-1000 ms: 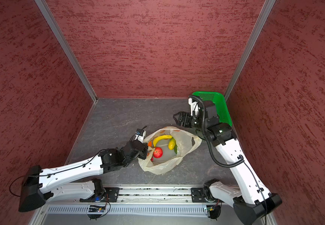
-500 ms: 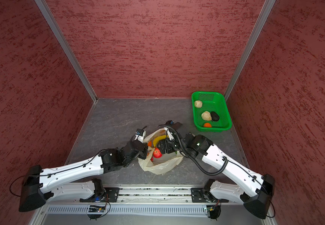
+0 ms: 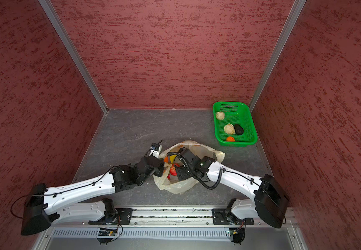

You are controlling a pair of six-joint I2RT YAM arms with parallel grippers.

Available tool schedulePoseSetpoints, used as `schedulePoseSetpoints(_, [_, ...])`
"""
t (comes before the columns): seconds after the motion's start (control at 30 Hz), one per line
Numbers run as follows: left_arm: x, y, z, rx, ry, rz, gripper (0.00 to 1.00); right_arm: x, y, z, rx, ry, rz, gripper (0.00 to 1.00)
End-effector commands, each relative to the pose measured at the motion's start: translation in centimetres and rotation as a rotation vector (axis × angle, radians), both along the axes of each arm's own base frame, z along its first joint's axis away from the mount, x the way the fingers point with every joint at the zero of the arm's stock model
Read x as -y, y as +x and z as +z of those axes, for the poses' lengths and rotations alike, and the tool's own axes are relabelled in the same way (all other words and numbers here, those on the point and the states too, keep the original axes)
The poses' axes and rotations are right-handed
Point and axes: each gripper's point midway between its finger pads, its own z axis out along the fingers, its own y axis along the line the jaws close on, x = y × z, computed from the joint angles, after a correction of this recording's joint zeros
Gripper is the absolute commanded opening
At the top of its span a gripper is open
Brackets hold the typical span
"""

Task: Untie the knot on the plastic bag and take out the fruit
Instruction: 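Move the right gripper back into the bag mouth above the red apples, then close the right gripper on the red apple inside the bag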

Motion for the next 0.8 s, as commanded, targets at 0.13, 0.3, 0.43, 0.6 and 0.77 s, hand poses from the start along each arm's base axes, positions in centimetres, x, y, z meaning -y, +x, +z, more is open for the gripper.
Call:
schedulePoseSetpoints(0.13, [0.2,0.3,1.1,0.019,-0.026,0.015,0.0,-1.2,0.5,-2.7,-0.012,0.002,-0.01,0.87])
schedulePoseSetpoints(0.3, [0.3,-0.1,0.9,0.011,-0.03,0.006,0.0,-0.7,0.1,-4.8,-0.057,-0.01,-0.06,0.89])
schedulePoseSetpoints(0.43, [0.5,-0.8,-0.3,-0.018,-0.027,-0.01,0.0,-1.4,1.1,-3.5,-0.039,0.033,-0.123,0.92])
schedulePoseSetpoints(0.6, [0.3,-1.4,-1.0,-0.03,-0.021,-0.007,0.0,-3.4,2.1,-2.4,-0.06,0.114,-0.186,0.95])
schedulePoseSetpoints(0.77, [0.1,-1.3,-0.8,-0.021,-0.013,-0.01,0.0,-4.9,2.8,-2.5,-0.075,0.173,-0.214,0.97])
